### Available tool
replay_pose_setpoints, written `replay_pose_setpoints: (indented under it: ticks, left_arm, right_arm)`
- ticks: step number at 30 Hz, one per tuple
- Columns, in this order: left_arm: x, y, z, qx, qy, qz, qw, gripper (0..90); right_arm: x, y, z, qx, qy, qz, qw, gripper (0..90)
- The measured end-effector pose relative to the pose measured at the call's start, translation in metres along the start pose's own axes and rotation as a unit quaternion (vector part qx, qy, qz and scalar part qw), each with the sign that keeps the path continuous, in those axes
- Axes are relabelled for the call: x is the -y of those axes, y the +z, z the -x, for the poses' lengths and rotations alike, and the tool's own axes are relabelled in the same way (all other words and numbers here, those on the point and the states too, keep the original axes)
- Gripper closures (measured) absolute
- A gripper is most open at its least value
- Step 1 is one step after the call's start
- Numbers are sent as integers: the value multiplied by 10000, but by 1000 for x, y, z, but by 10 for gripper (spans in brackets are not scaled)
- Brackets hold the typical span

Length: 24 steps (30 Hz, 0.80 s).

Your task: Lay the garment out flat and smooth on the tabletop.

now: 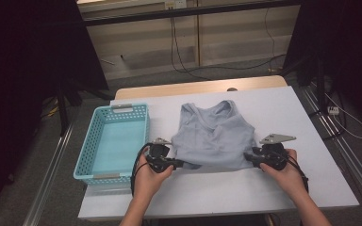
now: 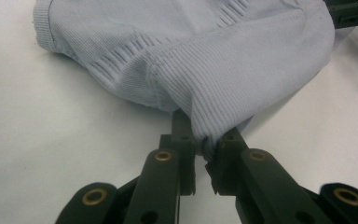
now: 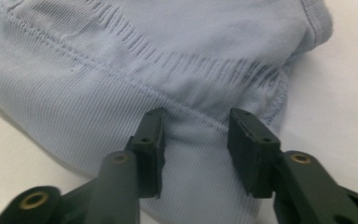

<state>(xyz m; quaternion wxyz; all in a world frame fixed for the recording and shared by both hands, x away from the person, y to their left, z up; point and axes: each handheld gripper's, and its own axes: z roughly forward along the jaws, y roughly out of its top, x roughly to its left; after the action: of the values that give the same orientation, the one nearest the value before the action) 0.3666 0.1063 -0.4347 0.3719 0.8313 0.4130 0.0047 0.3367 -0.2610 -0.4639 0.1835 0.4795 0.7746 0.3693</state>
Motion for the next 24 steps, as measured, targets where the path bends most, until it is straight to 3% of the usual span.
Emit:
replay_pose_setpoints:
  ticks: [2, 4, 7, 14, 20, 24]
  left_arm:
    - [1, 1, 0, -11, 1, -6, 10000, 824]
    - [2, 2, 0, -20, -3, -39, 10000, 824]
    - [2, 2, 0, -30, -2, -46, 10000, 824]
    - [2, -2, 1, -11, -12, 49, 10000, 817]
    - [3, 1, 4, 48, 3, 34, 10000, 807]
    - [4, 3, 4, 102, 27, -3, 9999, 787]
  right_arm:
    - [0, 1, 0, -15, -25, 3, 10000, 622]
    - [-1, 3, -1, -32, -160, -16, 9999, 773]
    - [-4, 3, -4, -42, -258, -71, 9996, 867]
    - [-13, -7, 2, -52, -189, 117, 9997, 898]
    - [-18, -6, 9, 127, -112, 326, 9993, 899]
    - [-20, -1, 12, 407, -110, 453, 9981, 900]
